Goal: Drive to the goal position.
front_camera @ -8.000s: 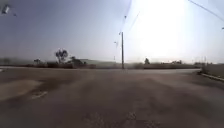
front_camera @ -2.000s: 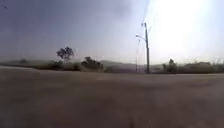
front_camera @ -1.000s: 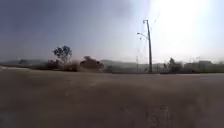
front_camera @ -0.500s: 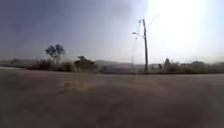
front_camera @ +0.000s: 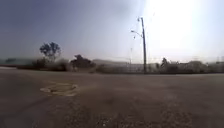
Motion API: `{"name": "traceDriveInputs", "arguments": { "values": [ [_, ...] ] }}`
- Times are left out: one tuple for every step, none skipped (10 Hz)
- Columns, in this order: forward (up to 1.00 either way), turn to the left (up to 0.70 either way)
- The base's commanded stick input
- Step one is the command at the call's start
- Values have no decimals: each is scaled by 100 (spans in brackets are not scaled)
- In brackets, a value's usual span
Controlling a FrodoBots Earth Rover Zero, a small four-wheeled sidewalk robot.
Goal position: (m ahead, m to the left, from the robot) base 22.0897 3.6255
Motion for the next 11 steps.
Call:
{"name": "traceDriveInputs", "arguments": {
  "values": [
    [100,0],
    [100,0],
    [100,0],
    [100,0],
    [100,0],
    [100,0],
    [100,0],
    [100,0],
    [100,0],
    [100,0],
    [100,0]
  ]
}}
